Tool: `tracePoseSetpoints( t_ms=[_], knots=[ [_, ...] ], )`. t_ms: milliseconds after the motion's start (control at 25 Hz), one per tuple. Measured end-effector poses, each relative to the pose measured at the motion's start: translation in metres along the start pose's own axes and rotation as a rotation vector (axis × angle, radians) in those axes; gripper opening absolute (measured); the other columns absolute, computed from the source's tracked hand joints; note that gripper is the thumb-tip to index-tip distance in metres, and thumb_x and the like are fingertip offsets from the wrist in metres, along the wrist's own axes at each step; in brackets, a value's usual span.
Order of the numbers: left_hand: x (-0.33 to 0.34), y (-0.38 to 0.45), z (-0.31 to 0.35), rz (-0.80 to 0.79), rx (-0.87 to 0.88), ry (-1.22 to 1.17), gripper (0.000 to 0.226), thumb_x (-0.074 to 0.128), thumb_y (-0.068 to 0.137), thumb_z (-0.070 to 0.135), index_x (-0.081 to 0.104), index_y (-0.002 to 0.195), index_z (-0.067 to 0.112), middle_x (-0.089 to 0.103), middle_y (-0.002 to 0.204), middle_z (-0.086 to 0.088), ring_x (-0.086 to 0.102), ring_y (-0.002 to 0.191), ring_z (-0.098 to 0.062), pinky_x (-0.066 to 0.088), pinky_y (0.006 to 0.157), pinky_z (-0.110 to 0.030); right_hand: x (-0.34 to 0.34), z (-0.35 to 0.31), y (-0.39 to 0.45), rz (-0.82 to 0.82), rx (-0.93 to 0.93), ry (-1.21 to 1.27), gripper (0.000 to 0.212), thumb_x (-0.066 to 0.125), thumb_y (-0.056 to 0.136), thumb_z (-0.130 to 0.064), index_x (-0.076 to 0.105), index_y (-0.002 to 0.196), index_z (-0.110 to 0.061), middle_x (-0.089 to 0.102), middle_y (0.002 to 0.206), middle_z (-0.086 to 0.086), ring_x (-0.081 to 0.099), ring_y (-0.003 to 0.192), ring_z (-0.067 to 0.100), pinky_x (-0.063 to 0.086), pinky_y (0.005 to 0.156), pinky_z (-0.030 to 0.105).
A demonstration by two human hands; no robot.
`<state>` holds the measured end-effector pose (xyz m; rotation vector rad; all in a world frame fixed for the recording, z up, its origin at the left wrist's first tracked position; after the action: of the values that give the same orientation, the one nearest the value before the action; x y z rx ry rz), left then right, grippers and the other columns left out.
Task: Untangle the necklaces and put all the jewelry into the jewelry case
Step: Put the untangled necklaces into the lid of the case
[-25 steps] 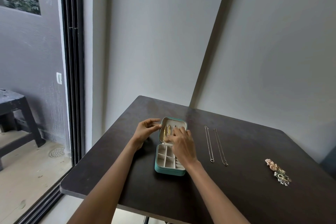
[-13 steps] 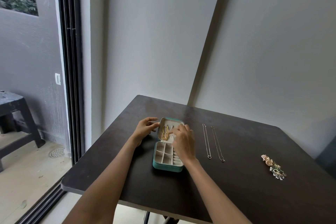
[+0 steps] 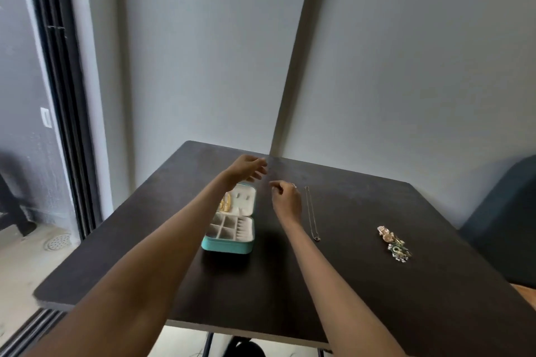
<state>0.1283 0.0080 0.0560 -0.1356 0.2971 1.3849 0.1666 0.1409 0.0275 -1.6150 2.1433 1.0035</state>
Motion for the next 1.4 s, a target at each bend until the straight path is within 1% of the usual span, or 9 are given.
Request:
tracePoseSetpoints(
  t_ms=[280, 400, 520, 680, 840, 1000, 1160, 1240, 1400],
  knots=[
    [0.107, 0.072, -0.007, -0.015, -0.108, 0.122, 0.024, 0.046, 0.093, 0.006, 0.065, 0.104, -0.003, 0.064, 0.084, -0.009, 0.052, 0.055, -0.013, 0.044, 0.054, -0.021, -0.068, 0.100, 0.054, 0.069, 0.251, -0.249, 0.019, 0.056, 0.088, -0.005, 0.062, 0.076, 0.009, 0.065, 0.079, 0.022, 0.064, 0.080, 0.032, 0.045, 0.063, 0.032],
    [0.121, 0.097, -0.010, -0.003, -0.122, 0.118, 0.026, 0.043, 0.091, 0.004, 0.064, 0.105, -0.002, 0.063, 0.089, -0.009, 0.052, 0.056, -0.013, 0.043, 0.053, -0.022, -0.063, 0.118, 0.078, 0.004, 0.290, -0.317, 0.042, 0.055, 0.084, -0.003, 0.044, 0.046, -0.015, 0.044, 0.065, 0.009, 0.057, 0.070, 0.030, 0.036, 0.058, 0.028],
    [0.119, 0.115, -0.014, 0.021, -0.131, 0.073, 0.027, 0.042, 0.090, 0.001, 0.064, 0.105, -0.002, 0.064, 0.089, -0.009, 0.053, 0.057, -0.014, 0.046, 0.055, -0.025, -0.043, 0.118, 0.096, -0.072, 0.284, -0.340, 0.038, 0.059, 0.087, -0.013, 0.047, 0.051, -0.016, 0.050, 0.073, 0.012, 0.058, 0.076, 0.032, 0.042, 0.063, 0.031],
    [0.114, 0.130, -0.026, 0.046, -0.141, 0.048, 0.029, 0.040, 0.088, -0.002, 0.064, 0.104, -0.001, 0.065, 0.089, -0.009, 0.054, 0.059, -0.016, 0.048, 0.059, -0.028, -0.028, 0.110, 0.114, -0.149, 0.197, -0.566, 0.022, 0.057, 0.093, -0.020, 0.061, 0.106, -0.002, 0.062, 0.116, 0.019, 0.057, 0.111, 0.036, 0.047, 0.083, 0.036],
    [0.116, 0.130, -0.030, 0.040, -0.130, 0.027, 0.027, 0.042, 0.086, -0.003, 0.066, 0.100, 0.002, 0.066, 0.090, -0.009, 0.054, 0.060, -0.015, 0.047, 0.058, -0.027, -0.029, 0.116, 0.119, -0.178, 0.215, -0.596, 0.029, 0.057, 0.093, -0.024, 0.060, 0.112, -0.002, 0.061, 0.119, 0.018, 0.057, 0.113, 0.034, 0.046, 0.083, 0.035],
    [0.117, 0.126, -0.020, 0.033, -0.074, 0.007, 0.025, 0.046, 0.088, 0.000, 0.067, 0.101, 0.003, 0.066, 0.093, -0.007, 0.055, 0.066, -0.013, 0.044, 0.058, -0.023, -0.030, 0.125, 0.112, -0.253, 0.336, -0.162, 0.030, 0.053, 0.092, -0.025, 0.063, 0.071, -0.005, 0.065, 0.081, 0.018, 0.061, 0.073, 0.026, 0.043, 0.064, 0.034],
    [0.135, 0.107, 0.001, -0.114, -0.077, -0.086, 0.027, 0.045, 0.097, 0.022, 0.066, 0.096, 0.005, 0.064, 0.084, -0.003, 0.057, 0.076, -0.015, 0.044, 0.071, -0.026, -0.052, 0.100, 0.092, -0.290, 0.451, 0.514, 0.031, 0.047, 0.099, -0.026, 0.062, 0.078, -0.009, 0.059, 0.063, 0.004, 0.056, 0.051, 0.012, 0.049, 0.051, 0.022],
    [0.149, 0.087, 0.008, -0.238, -0.123, -0.196, 0.042, 0.034, 0.101, 0.034, 0.061, 0.083, 0.007, 0.063, 0.070, -0.003, 0.058, 0.069, -0.017, 0.044, 0.077, -0.032, -0.068, 0.084, 0.078, -0.320, 0.436, 0.568, 0.030, 0.048, 0.098, -0.028, 0.059, 0.077, -0.010, 0.049, 0.055, 0.000, 0.051, 0.048, 0.009, 0.051, 0.051, 0.023],
    [0.157, 0.046, 0.026, -0.391, -0.221, -0.228, 0.060, 0.018, 0.102, 0.046, 0.060, 0.086, 0.006, 0.052, 0.065, -0.007, 0.045, 0.057, -0.018, 0.045, 0.063, -0.030, -0.108, 0.060, 0.056, -0.256, 0.368, 0.538, 0.023, 0.048, 0.095, -0.017, 0.046, 0.072, -0.014, 0.027, 0.052, -0.004, 0.022, 0.034, 0.003, 0.018, 0.033, 0.016]
  ],
)
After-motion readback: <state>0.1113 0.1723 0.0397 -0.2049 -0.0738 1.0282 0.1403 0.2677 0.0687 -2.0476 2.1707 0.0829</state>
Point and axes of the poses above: each hand's wrist, its own y-axis towards the middle knuckle, its own x-axis out of the palm, z = x × y, the point moved 7 cm from there along y, towards the middle knuckle
